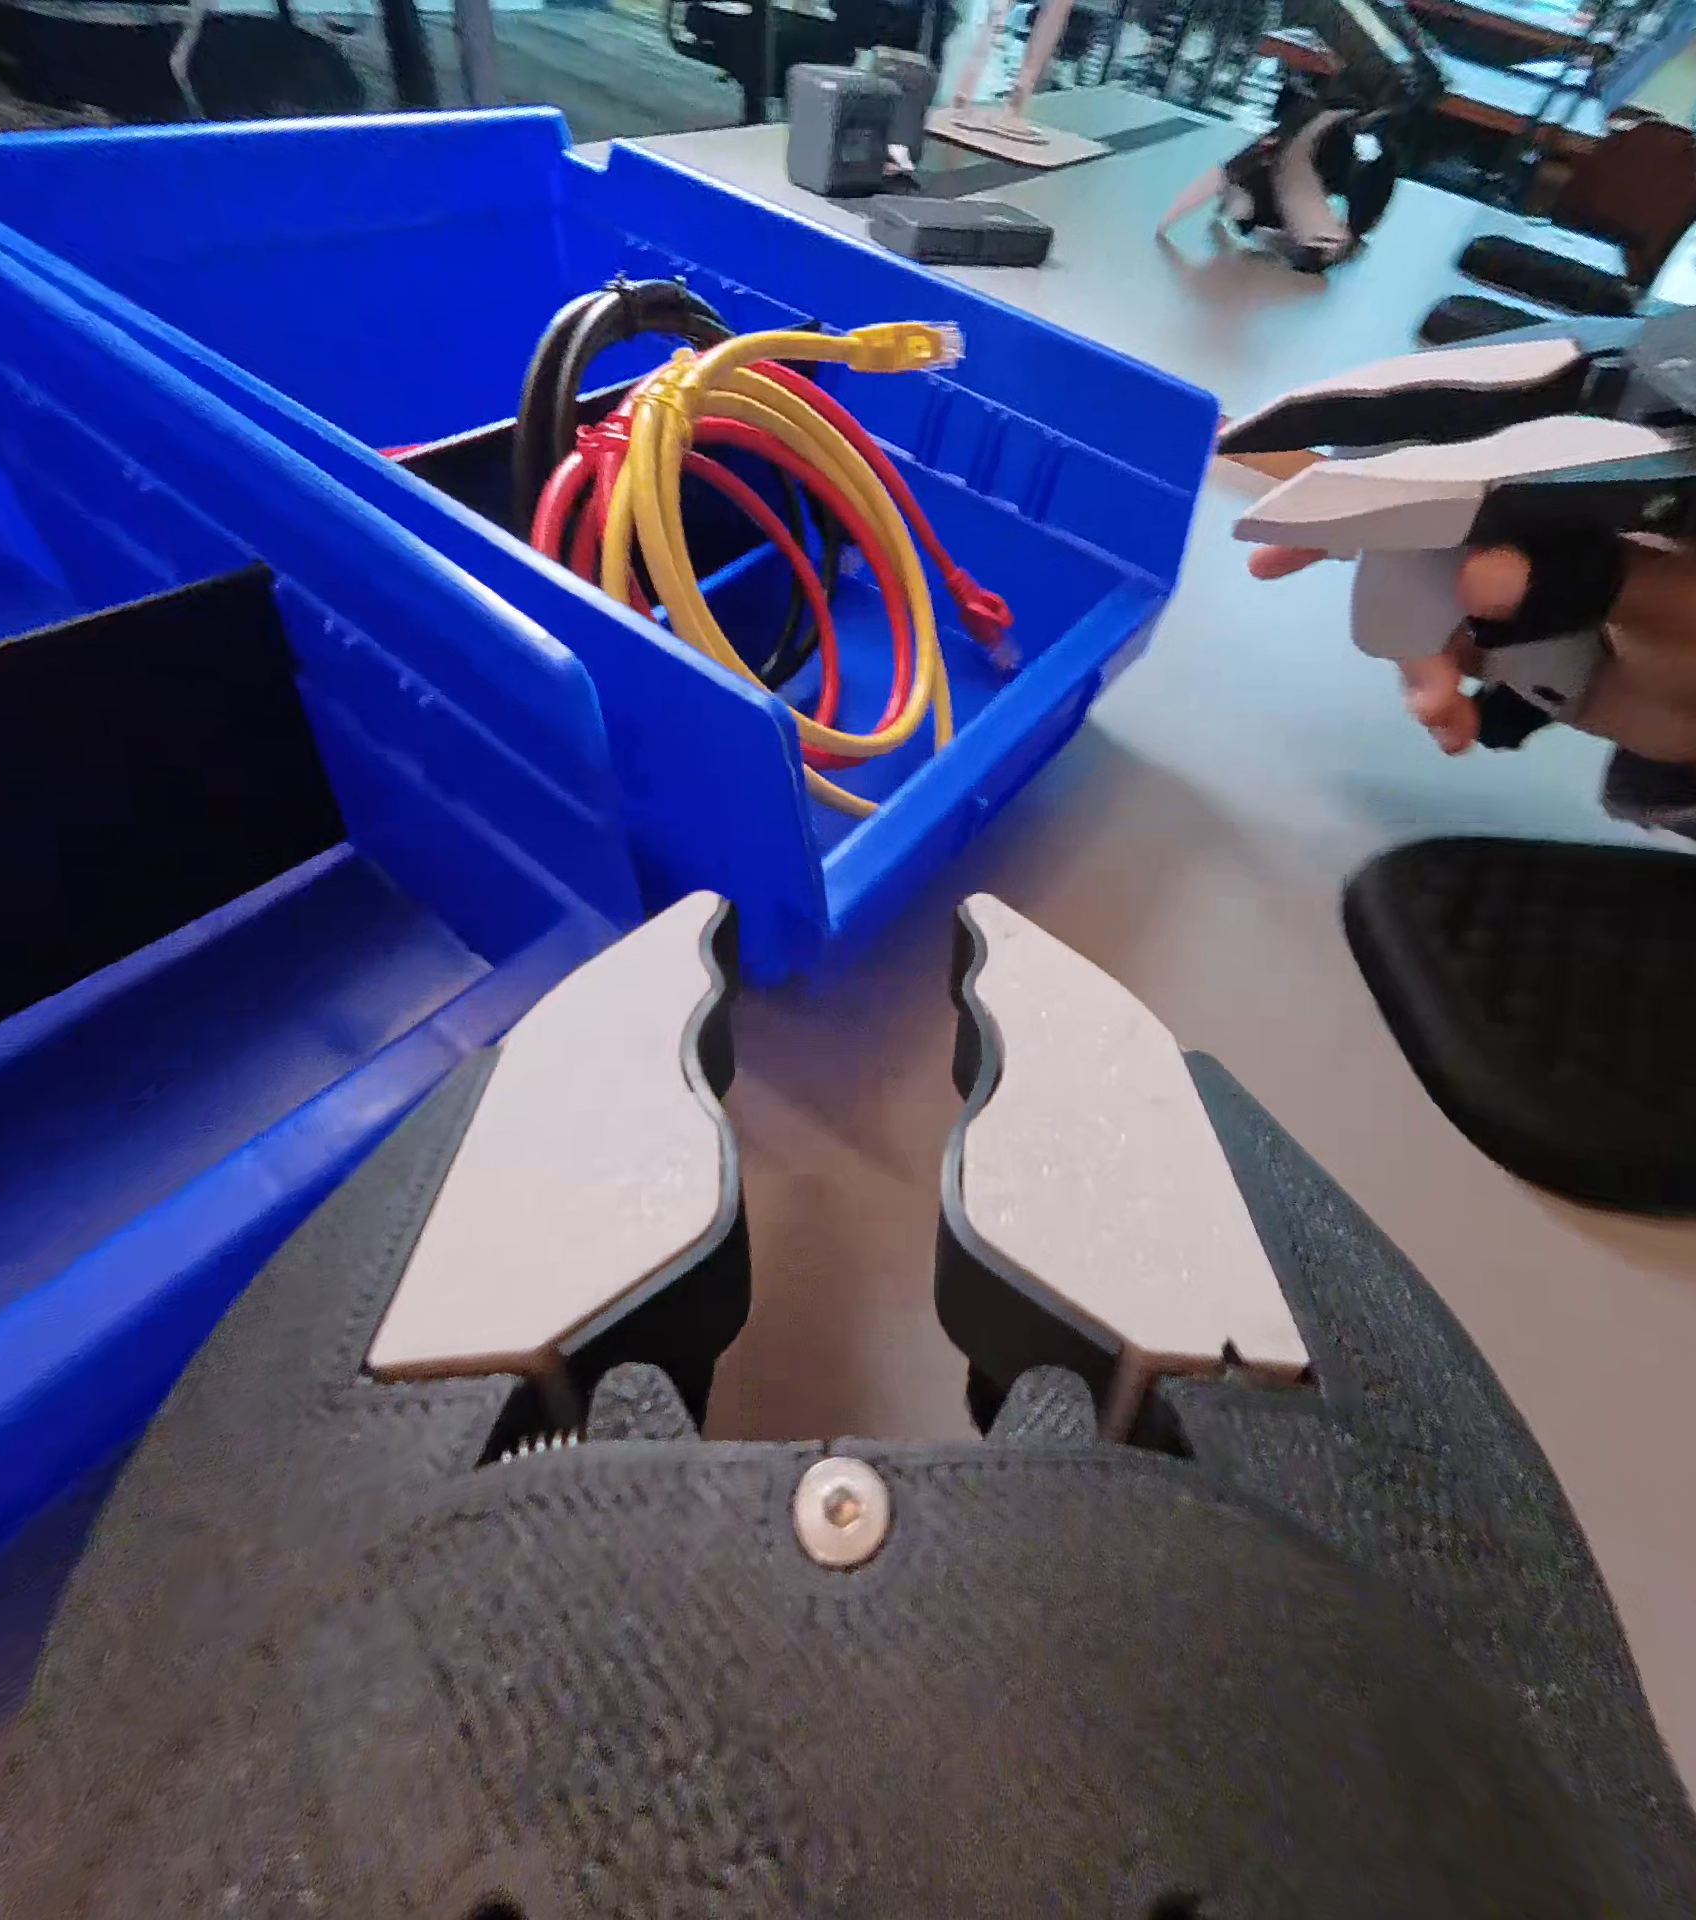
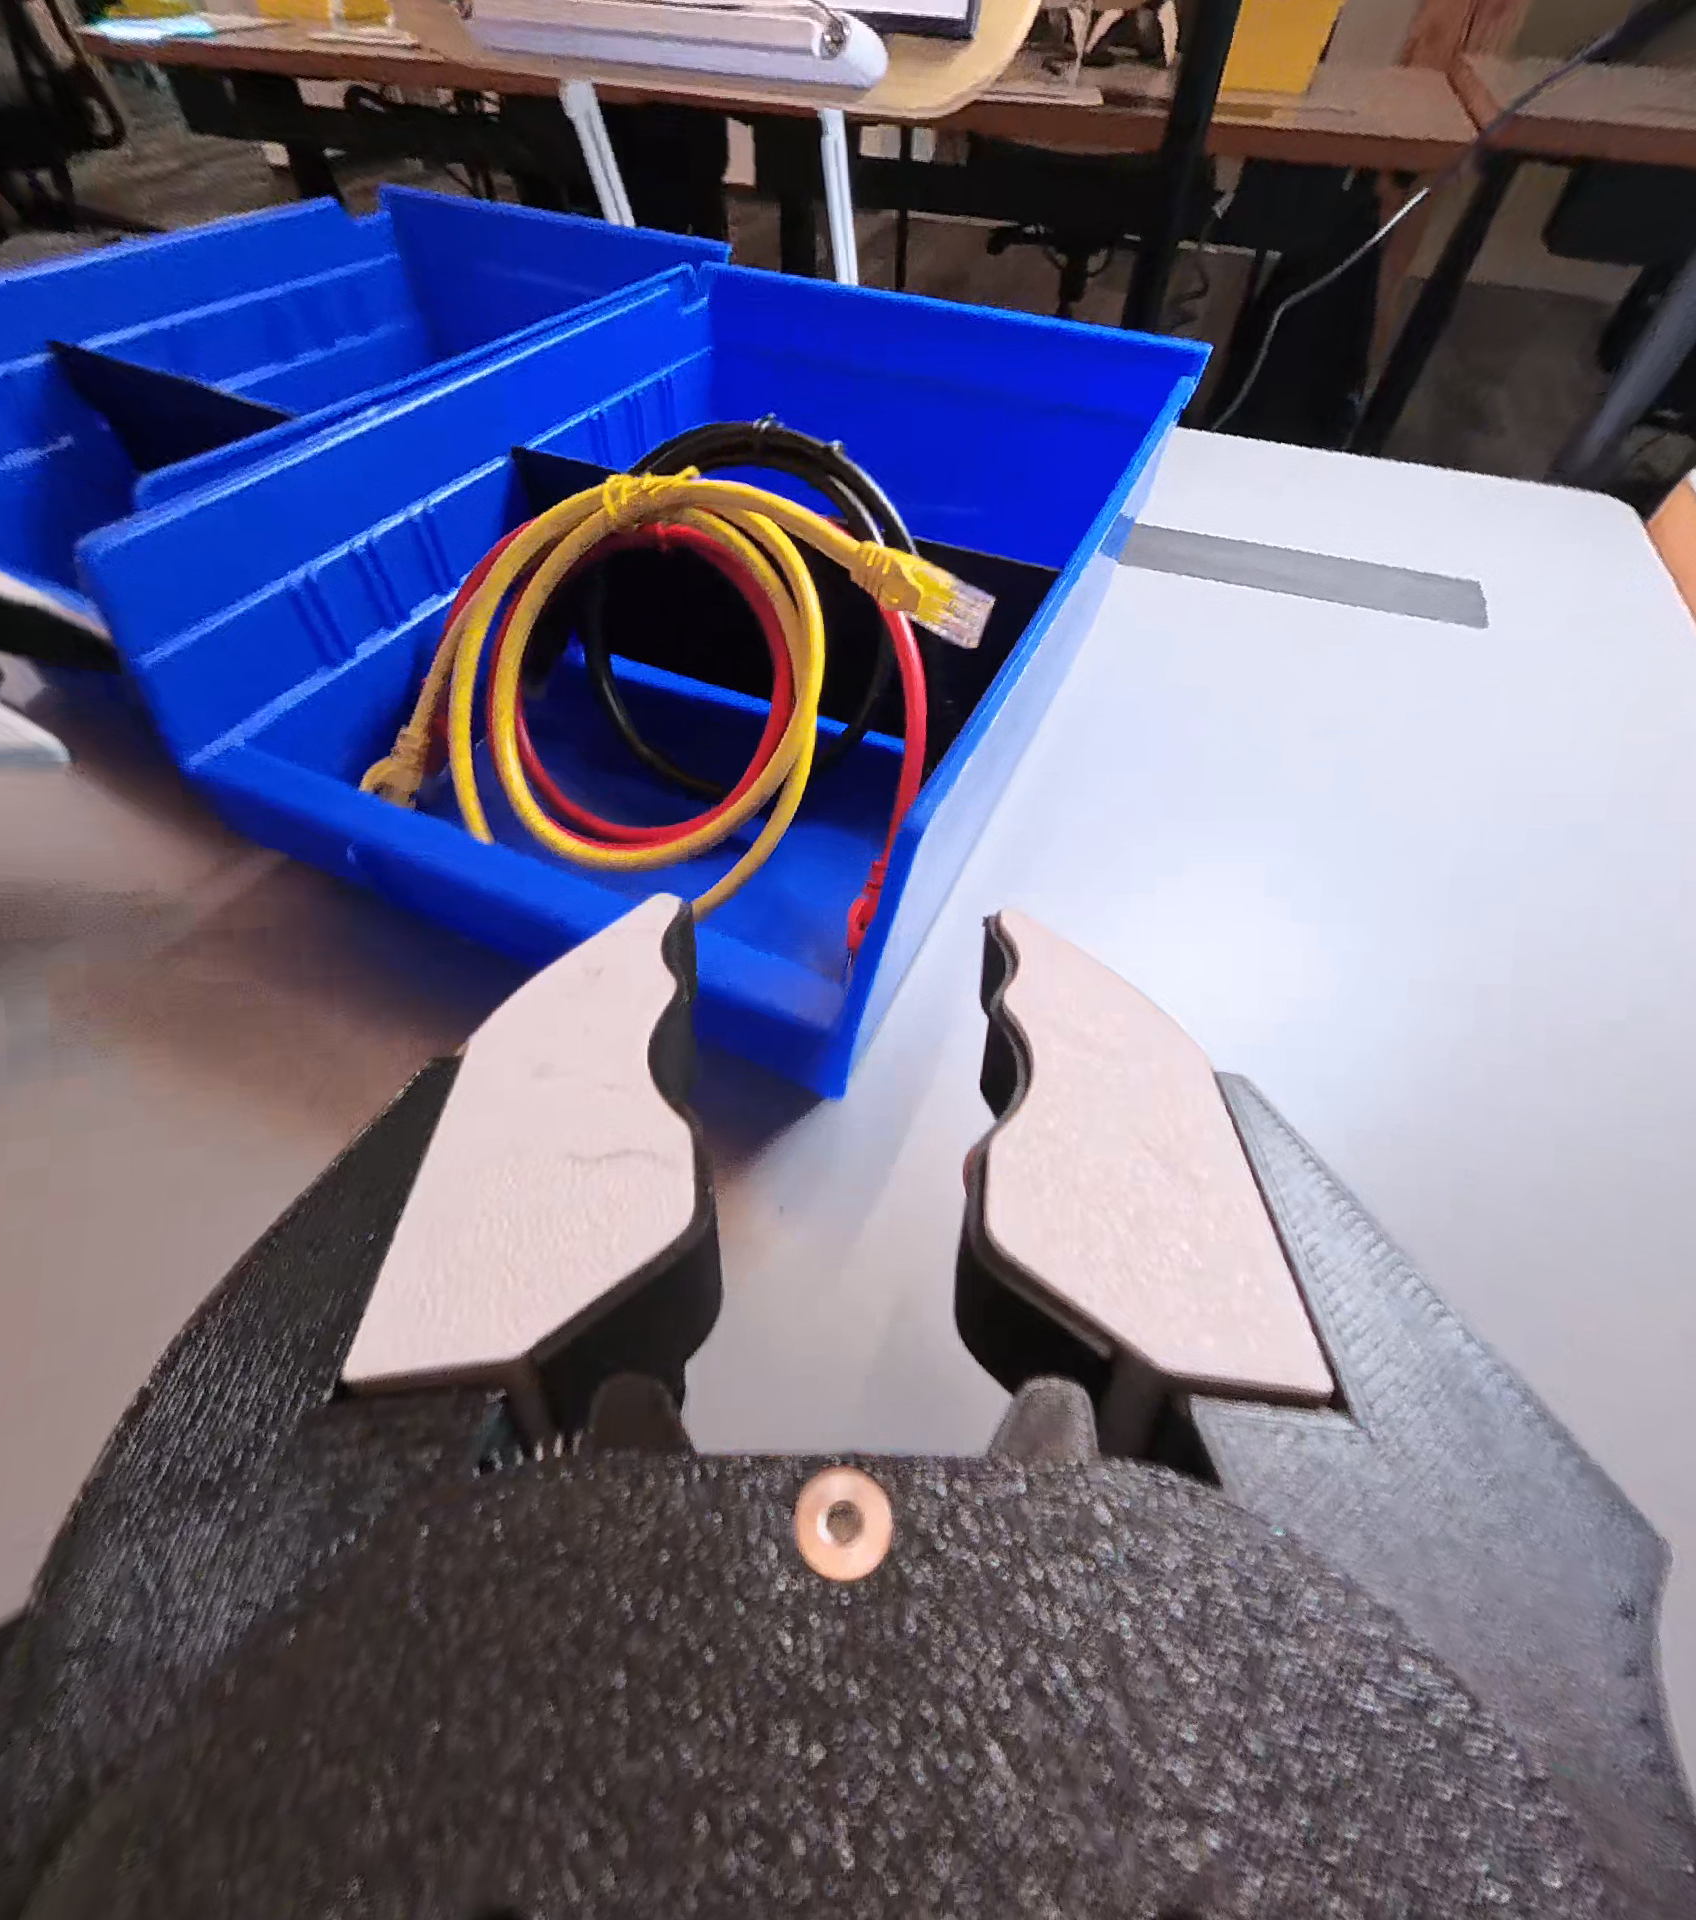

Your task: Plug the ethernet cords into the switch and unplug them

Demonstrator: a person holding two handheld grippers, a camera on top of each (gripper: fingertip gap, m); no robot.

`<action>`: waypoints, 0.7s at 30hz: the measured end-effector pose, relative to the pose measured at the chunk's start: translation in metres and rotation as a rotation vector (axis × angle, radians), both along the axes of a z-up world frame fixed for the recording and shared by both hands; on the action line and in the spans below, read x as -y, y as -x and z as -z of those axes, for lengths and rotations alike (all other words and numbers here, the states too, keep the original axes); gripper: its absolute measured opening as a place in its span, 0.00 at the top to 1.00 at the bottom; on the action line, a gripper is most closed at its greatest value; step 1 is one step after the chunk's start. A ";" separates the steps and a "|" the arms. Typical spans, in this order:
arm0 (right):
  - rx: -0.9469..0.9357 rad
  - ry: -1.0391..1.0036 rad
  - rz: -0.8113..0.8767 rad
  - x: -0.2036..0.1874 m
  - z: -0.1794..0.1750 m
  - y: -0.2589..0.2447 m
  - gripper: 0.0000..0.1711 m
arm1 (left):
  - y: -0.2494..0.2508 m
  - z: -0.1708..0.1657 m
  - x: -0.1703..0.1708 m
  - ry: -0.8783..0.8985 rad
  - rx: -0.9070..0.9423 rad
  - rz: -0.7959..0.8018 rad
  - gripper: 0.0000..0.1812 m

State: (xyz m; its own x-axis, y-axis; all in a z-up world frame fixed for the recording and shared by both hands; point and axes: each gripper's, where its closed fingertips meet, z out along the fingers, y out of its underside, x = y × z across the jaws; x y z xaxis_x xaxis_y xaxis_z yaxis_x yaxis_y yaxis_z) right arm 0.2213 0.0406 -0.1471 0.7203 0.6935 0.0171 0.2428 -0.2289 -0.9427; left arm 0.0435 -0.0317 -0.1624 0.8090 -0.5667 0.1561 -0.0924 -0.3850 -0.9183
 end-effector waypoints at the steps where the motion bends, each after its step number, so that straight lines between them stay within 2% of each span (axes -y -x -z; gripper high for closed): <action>1: -0.017 0.017 0.001 -0.007 0.000 0.005 0.70 | -0.003 0.002 -0.008 -0.010 -0.015 -0.032 0.76; 6: 0.001 0.039 0.030 -0.042 0.010 0.025 0.71 | -0.012 0.005 -0.036 -0.034 -0.072 -0.131 0.80; 11: -0.036 0.004 0.150 -0.061 0.010 0.011 0.94 | -0.011 0.008 -0.054 -0.087 -0.076 -0.288 0.82; 14: -0.011 -0.007 0.158 -0.054 0.010 0.007 0.94 | -0.008 0.008 -0.062 -0.108 -0.090 -0.360 0.85; 16: 0.001 -0.026 0.157 -0.042 0.005 0.003 0.92 | -0.008 0.007 -0.059 -0.120 -0.119 -0.354 0.87; 19: -0.007 -0.095 0.177 -0.023 -0.021 -0.005 0.92 | -0.015 -0.001 -0.047 -0.166 -0.151 -0.318 0.90; 21: -0.019 -0.134 0.201 -0.011 -0.037 -0.011 0.91 | -0.019 -0.020 -0.039 -0.233 -0.169 -0.301 0.91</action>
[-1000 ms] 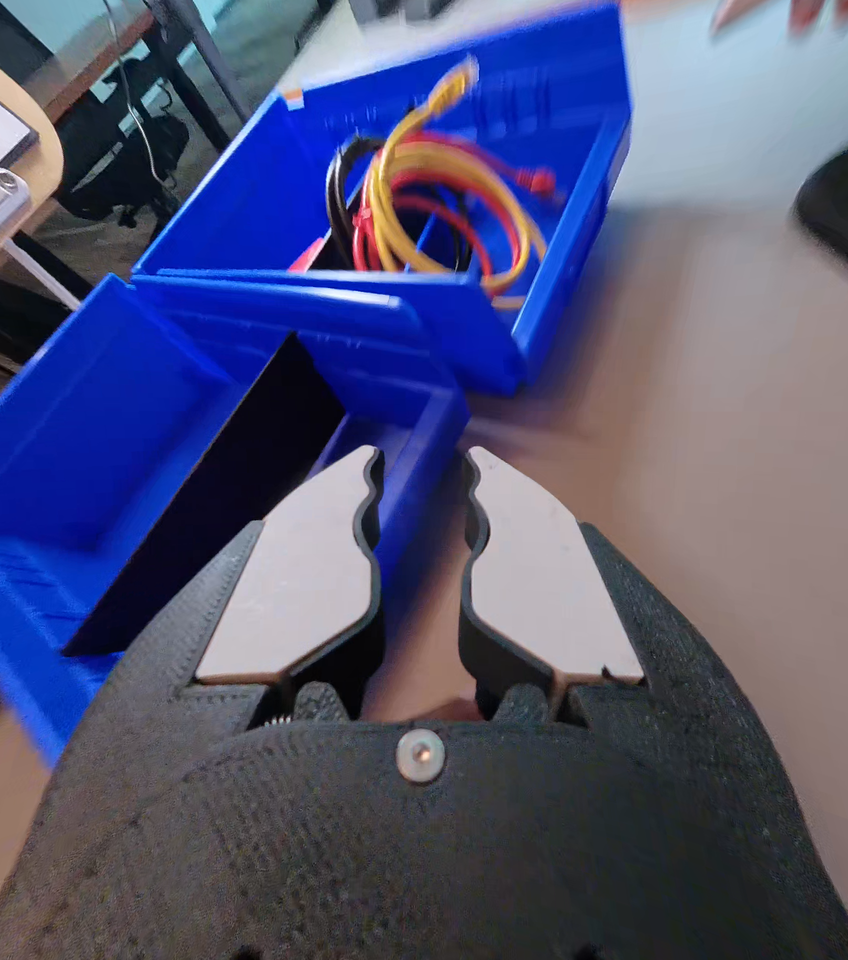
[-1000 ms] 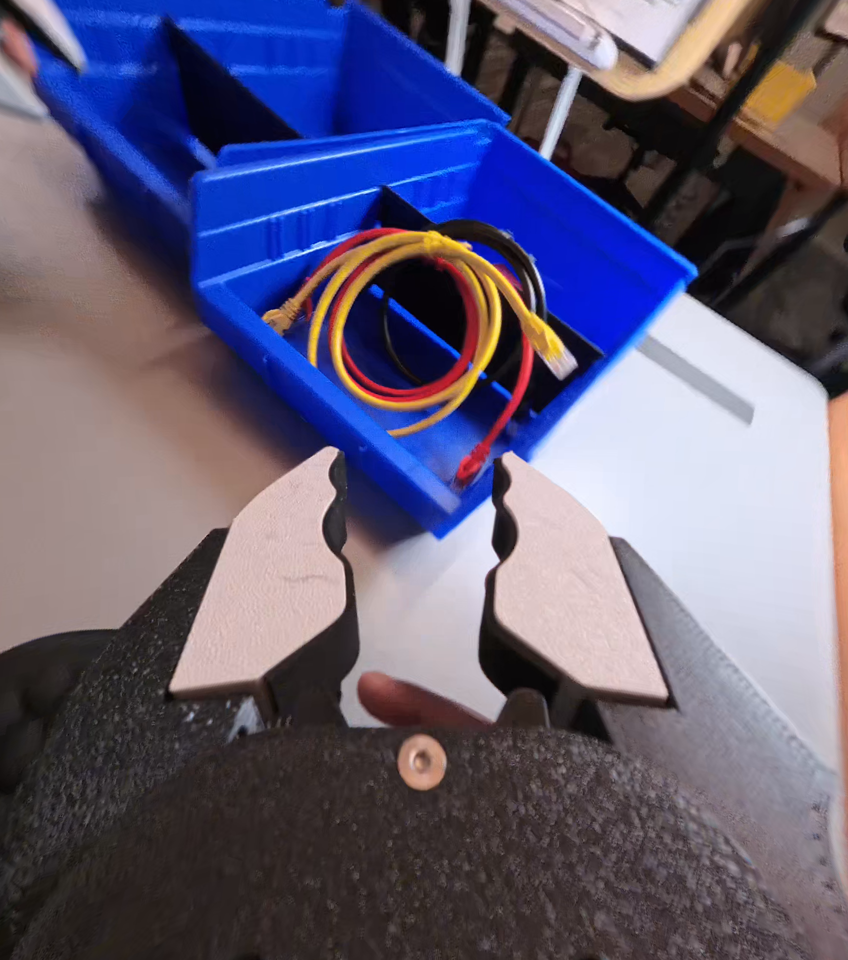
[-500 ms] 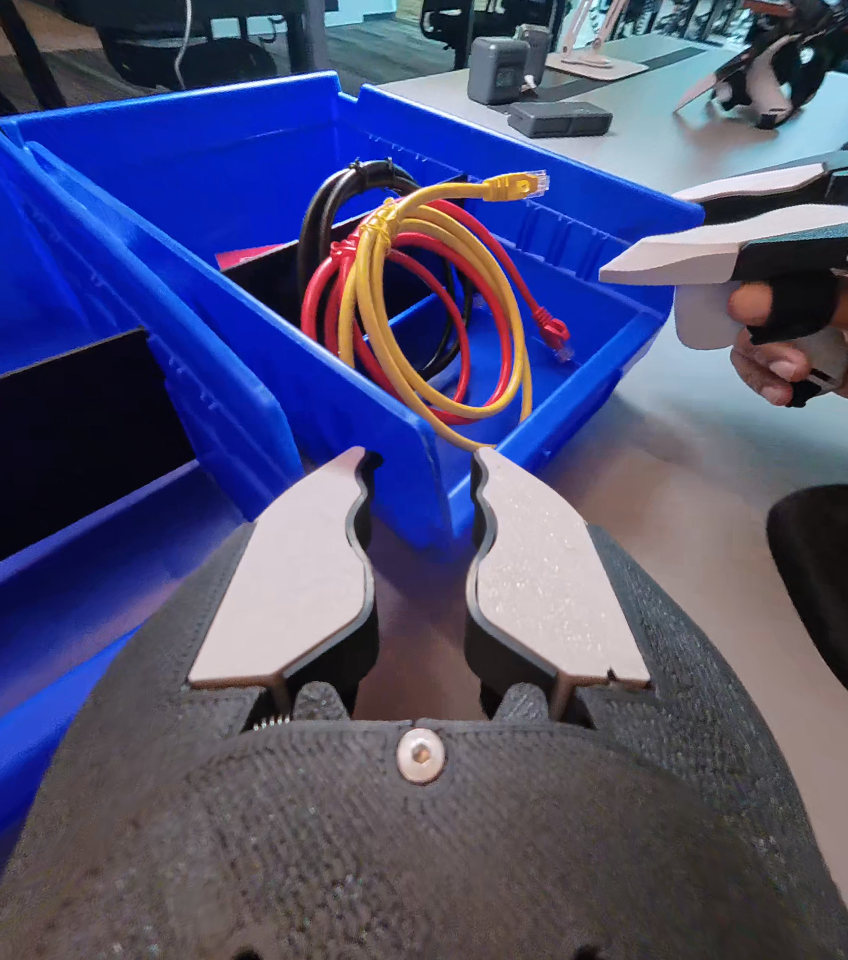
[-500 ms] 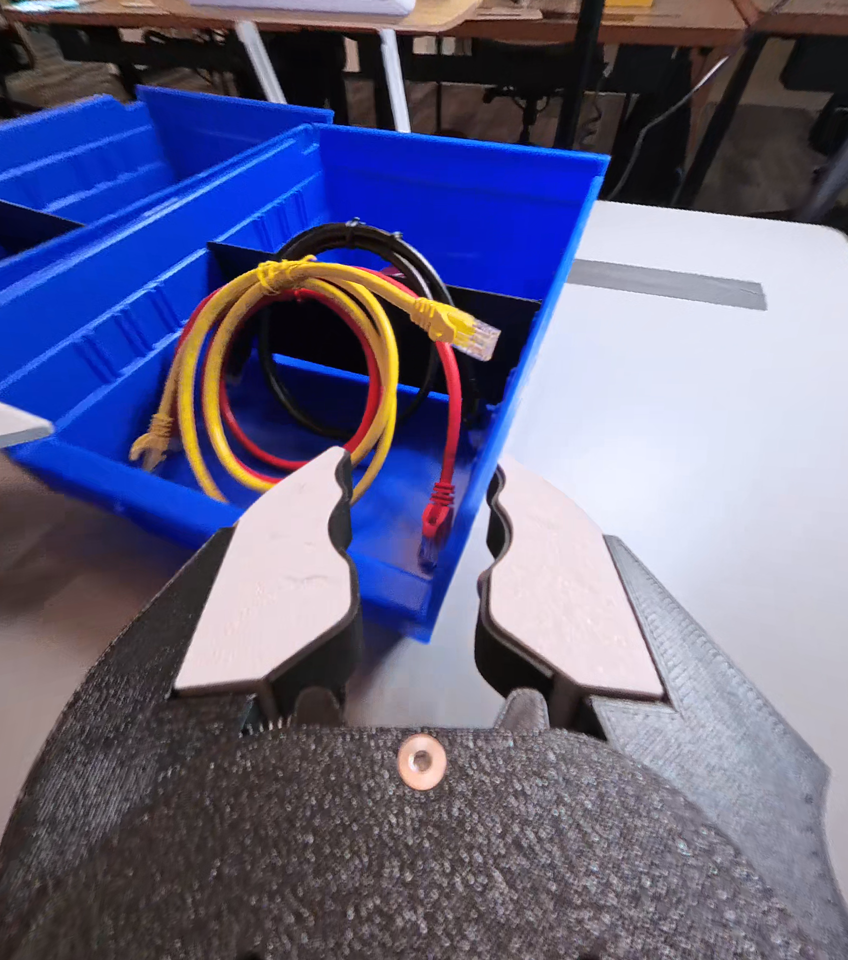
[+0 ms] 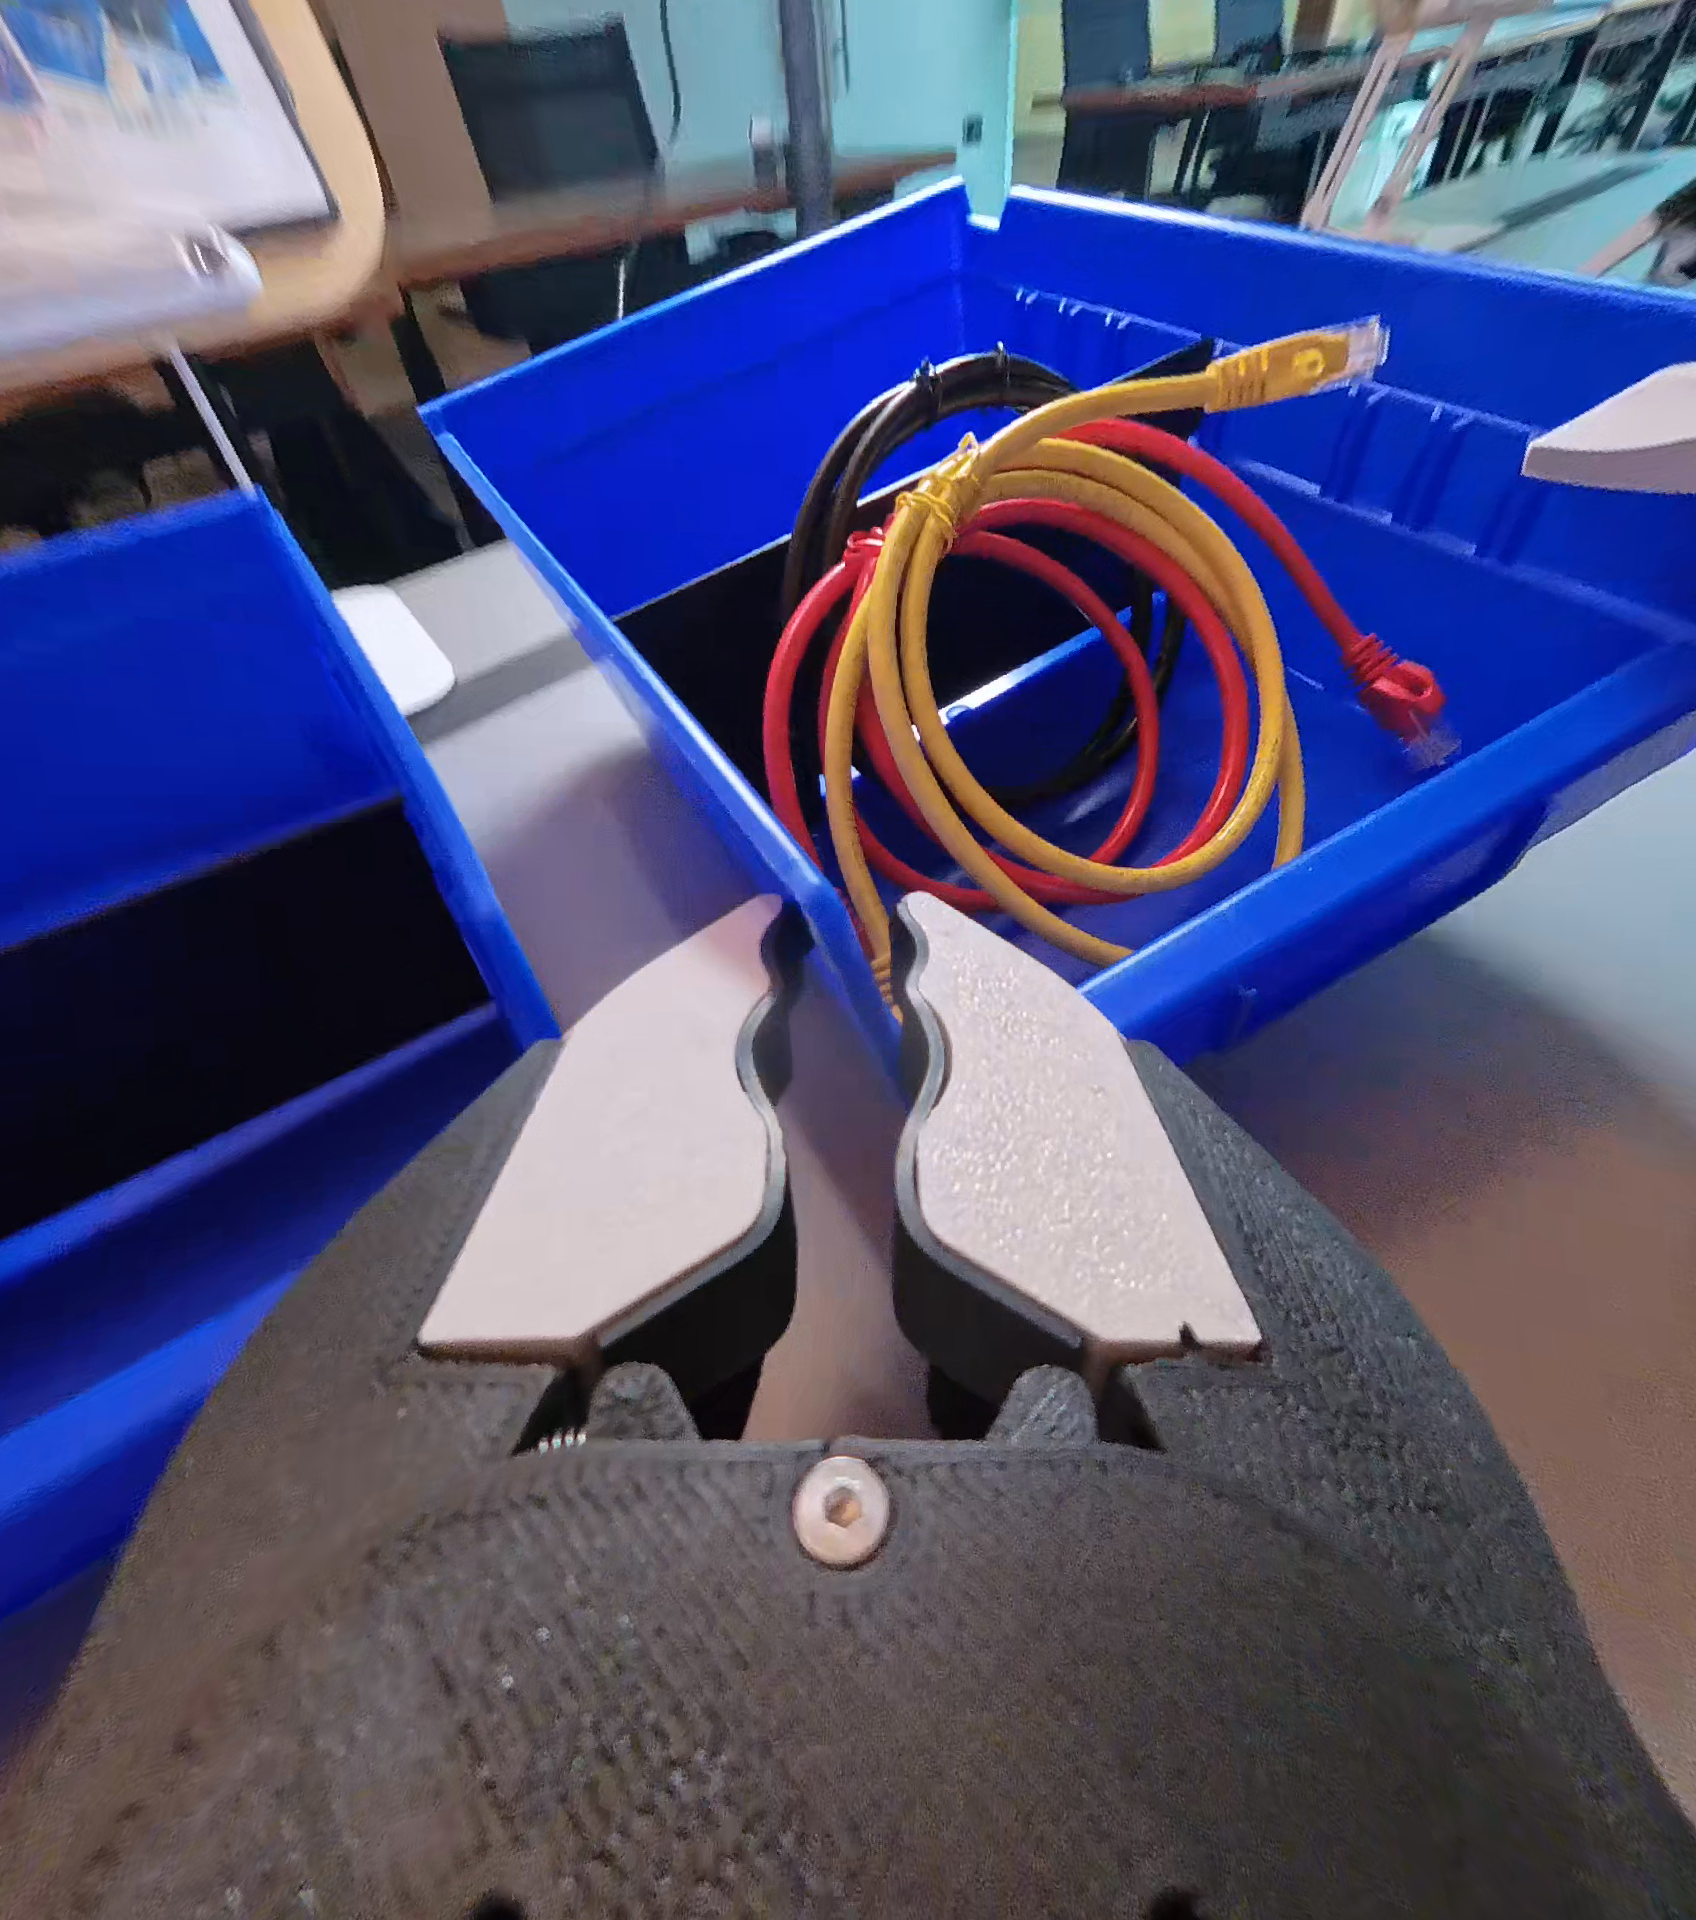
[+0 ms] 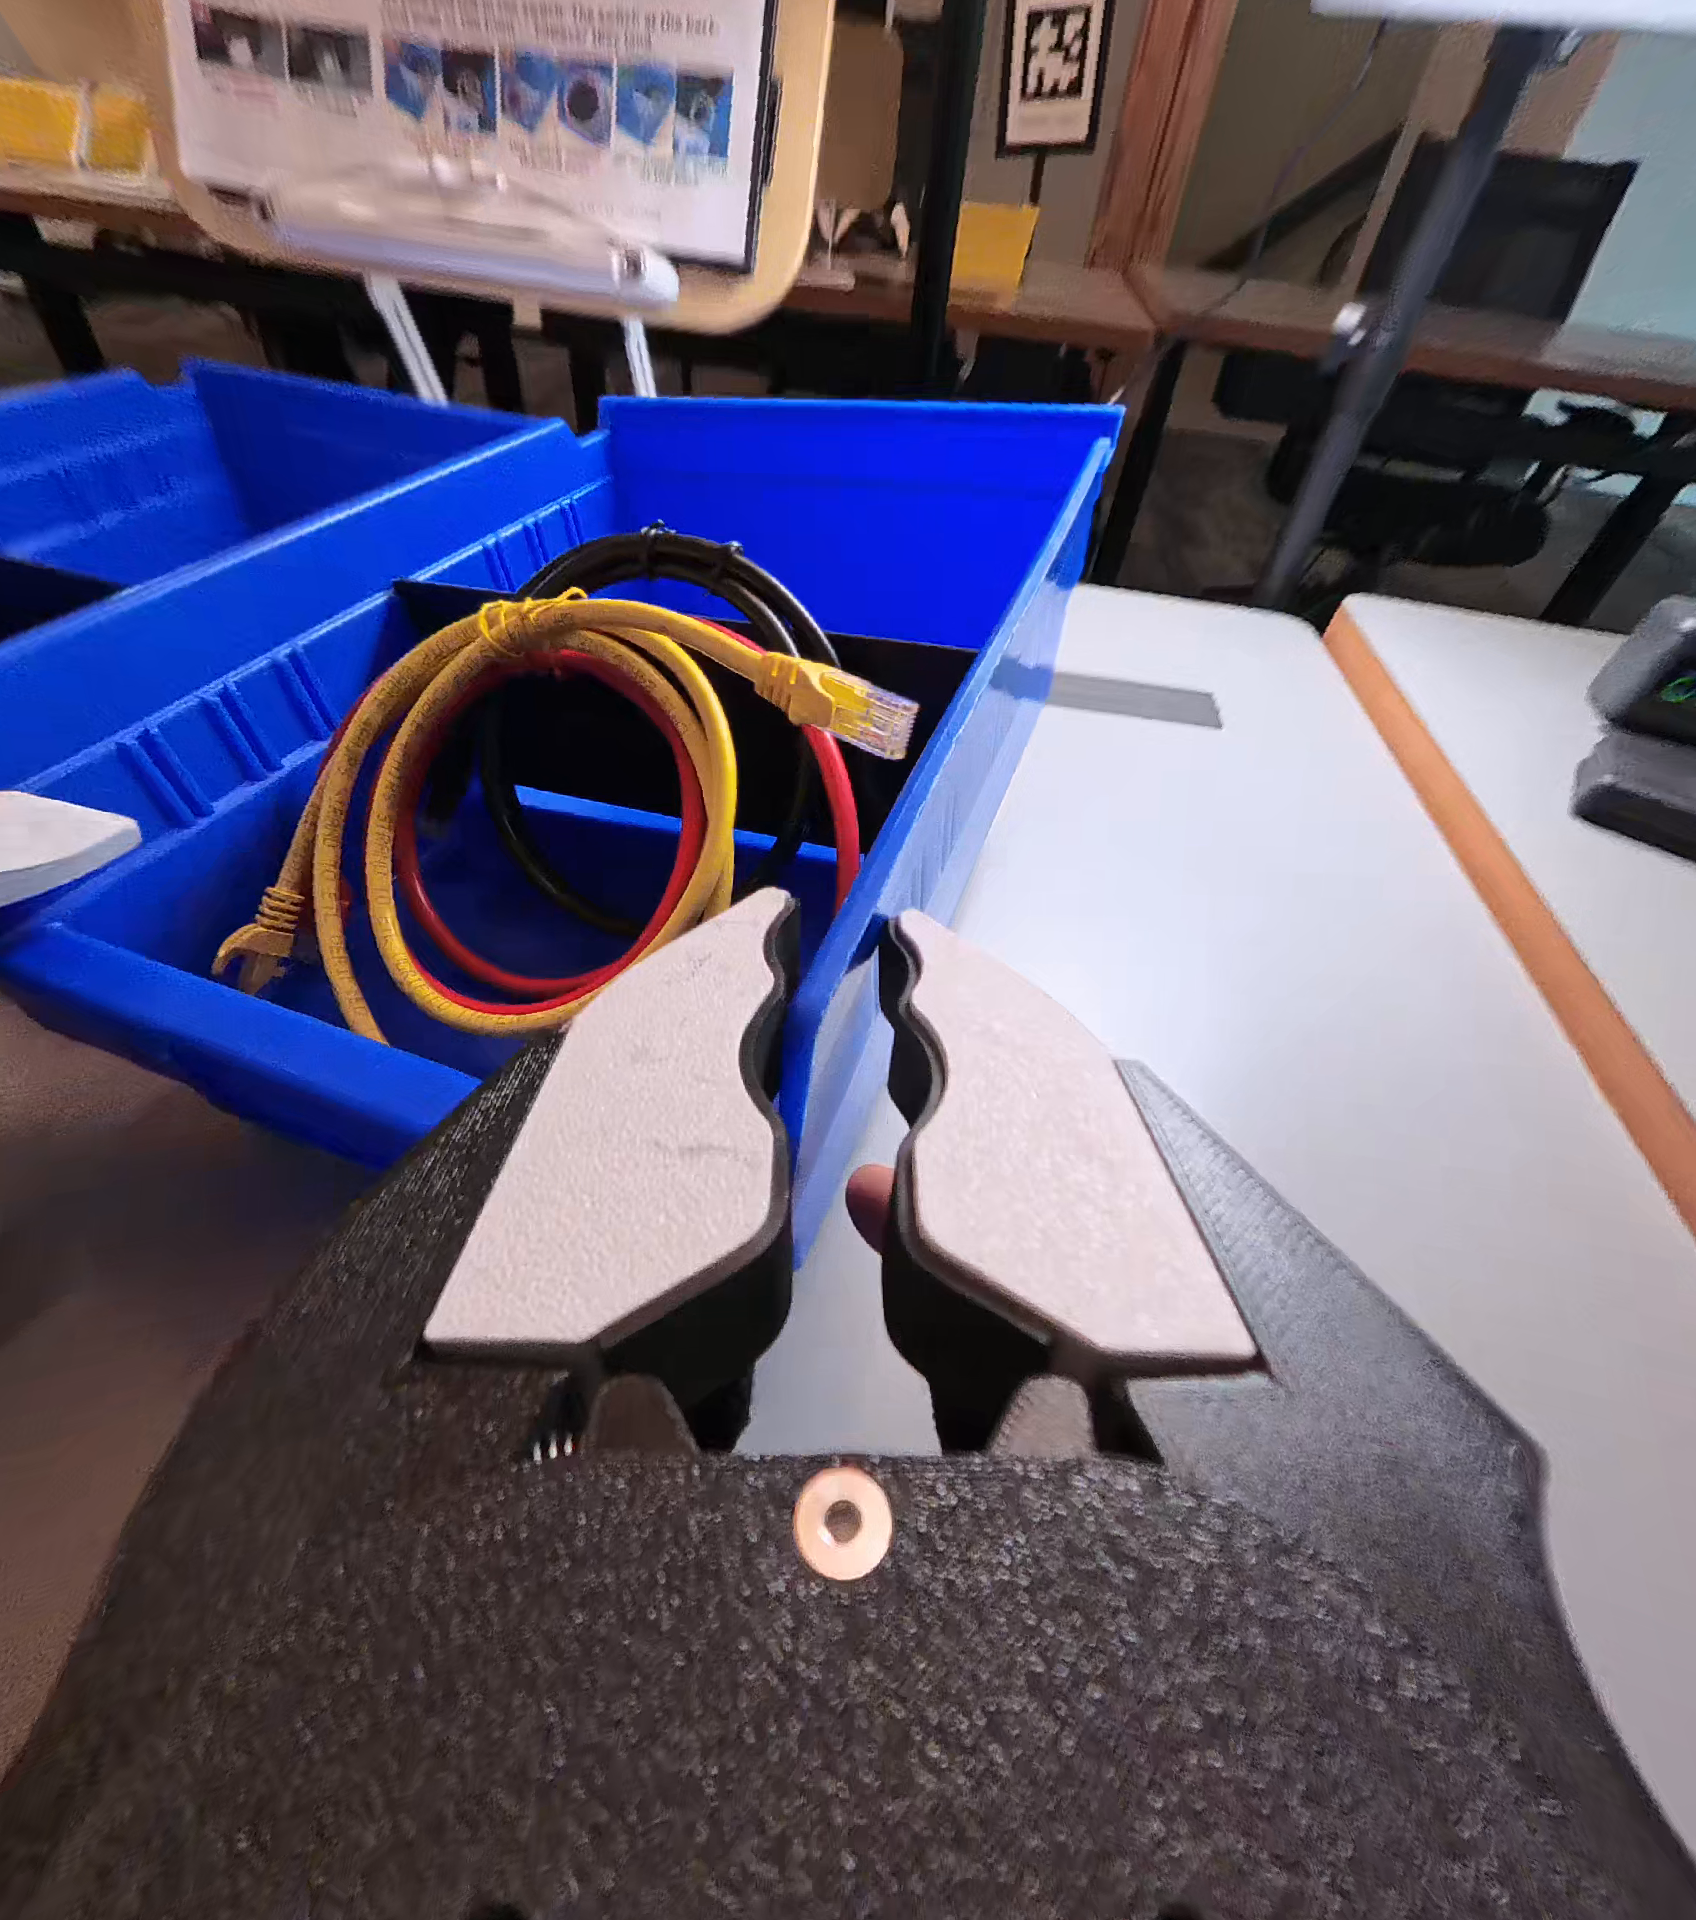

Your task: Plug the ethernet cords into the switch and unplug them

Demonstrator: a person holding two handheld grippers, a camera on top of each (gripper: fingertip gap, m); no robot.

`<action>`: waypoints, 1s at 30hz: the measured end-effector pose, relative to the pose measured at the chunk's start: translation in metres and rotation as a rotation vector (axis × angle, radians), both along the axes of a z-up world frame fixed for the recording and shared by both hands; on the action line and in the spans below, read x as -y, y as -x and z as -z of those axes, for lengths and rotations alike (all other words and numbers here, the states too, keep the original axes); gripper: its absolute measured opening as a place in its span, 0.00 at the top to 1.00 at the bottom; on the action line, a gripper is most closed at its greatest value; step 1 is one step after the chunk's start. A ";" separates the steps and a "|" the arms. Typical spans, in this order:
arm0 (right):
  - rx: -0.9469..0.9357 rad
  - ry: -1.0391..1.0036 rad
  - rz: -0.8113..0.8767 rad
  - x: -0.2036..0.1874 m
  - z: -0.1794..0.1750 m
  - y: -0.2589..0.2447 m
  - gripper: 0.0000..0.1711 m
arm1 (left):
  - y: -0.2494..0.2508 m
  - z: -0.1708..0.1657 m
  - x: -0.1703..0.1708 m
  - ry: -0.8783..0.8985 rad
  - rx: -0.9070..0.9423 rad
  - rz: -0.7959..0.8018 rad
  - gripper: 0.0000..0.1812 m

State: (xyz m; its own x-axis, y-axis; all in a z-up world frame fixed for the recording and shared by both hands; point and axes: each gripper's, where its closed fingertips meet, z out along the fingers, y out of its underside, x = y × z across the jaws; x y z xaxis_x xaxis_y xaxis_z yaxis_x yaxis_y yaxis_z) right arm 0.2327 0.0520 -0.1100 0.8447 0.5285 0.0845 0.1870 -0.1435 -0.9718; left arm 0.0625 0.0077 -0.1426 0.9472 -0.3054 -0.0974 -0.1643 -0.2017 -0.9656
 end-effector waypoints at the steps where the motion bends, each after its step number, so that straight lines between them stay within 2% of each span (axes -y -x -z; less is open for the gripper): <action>1: -0.023 -0.026 0.009 0.005 -0.010 -0.002 0.91 | -0.001 -0.014 0.003 -0.043 -0.009 0.004 0.91; 4: -0.077 -0.111 0.016 0.023 -0.050 0.003 0.92 | 0.006 -0.060 0.016 -0.155 -0.051 0.001 0.92; 7: -0.123 -0.186 -0.047 0.037 -0.098 0.034 0.91 | 0.036 -0.111 0.035 -0.247 -0.060 -0.048 0.93; 11: -0.186 -0.224 -0.203 0.054 -0.145 0.117 0.89 | 0.112 -0.166 0.072 -0.333 -0.048 -0.199 0.94; 15: -0.233 -0.170 -0.357 0.075 -0.155 0.221 0.89 | 0.204 -0.189 0.119 -0.341 -0.057 -0.375 0.95; 19: -0.243 -0.066 -0.499 0.105 -0.128 0.322 0.88 | 0.291 -0.183 0.169 -0.299 -0.105 -0.551 0.96; 23: -0.246 0.080 -0.605 0.136 -0.082 0.396 0.88 | 0.355 -0.152 0.210 -0.201 -0.093 -0.657 0.96; 28: -0.198 0.153 -0.622 0.152 -0.021 0.430 0.86 | 0.394 -0.094 0.218 -0.108 -0.052 -0.674 0.97; 30: -0.146 0.126 -0.585 0.145 -0.002 0.425 0.91 | 0.398 -0.069 0.209 -0.096 0.016 -0.649 0.97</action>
